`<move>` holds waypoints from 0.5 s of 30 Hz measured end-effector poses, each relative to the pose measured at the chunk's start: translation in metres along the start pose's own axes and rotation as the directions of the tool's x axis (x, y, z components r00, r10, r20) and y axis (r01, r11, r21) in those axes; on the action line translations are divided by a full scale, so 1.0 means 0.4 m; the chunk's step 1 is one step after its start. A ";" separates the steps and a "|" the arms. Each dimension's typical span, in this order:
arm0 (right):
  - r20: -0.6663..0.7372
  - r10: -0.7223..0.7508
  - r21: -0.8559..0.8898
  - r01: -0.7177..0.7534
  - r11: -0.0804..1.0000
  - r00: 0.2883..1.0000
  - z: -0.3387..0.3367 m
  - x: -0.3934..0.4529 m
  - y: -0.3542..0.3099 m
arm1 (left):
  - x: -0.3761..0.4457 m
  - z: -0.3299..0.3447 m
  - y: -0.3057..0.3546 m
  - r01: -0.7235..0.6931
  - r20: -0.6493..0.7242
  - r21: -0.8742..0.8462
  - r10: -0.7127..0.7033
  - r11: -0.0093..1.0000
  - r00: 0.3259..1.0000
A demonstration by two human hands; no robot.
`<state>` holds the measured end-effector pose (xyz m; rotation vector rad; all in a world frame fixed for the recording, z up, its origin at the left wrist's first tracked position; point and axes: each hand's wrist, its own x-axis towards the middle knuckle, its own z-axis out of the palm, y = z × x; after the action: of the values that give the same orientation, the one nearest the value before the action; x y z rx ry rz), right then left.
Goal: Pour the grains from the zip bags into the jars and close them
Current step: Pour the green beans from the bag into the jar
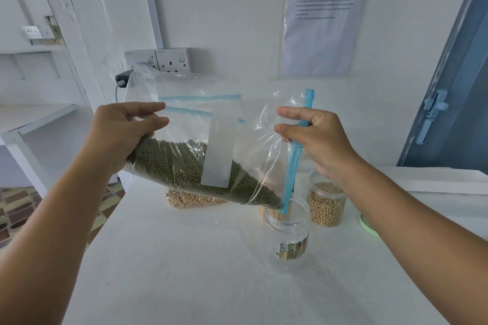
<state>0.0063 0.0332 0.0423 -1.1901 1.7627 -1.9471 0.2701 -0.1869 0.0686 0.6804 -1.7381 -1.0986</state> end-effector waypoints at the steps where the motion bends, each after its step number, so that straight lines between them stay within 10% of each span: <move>1: -0.001 0.002 0.001 -0.002 1.000 1.000 0.000 -0.001 0.001 | 0.000 0.001 -0.001 0.000 0.000 0.004 0.000 1.000 1.000; 15: -0.015 -0.005 0.010 0.005 1.000 1.000 0.001 -0.002 -0.009 | 0.000 0.005 0.021 -0.021 -0.013 0.008 0.021 1.000 1.000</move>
<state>0.0080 0.0342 0.0451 -1.1805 1.7566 -1.9705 0.2684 -0.1823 0.0757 0.6711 -1.7354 -1.0715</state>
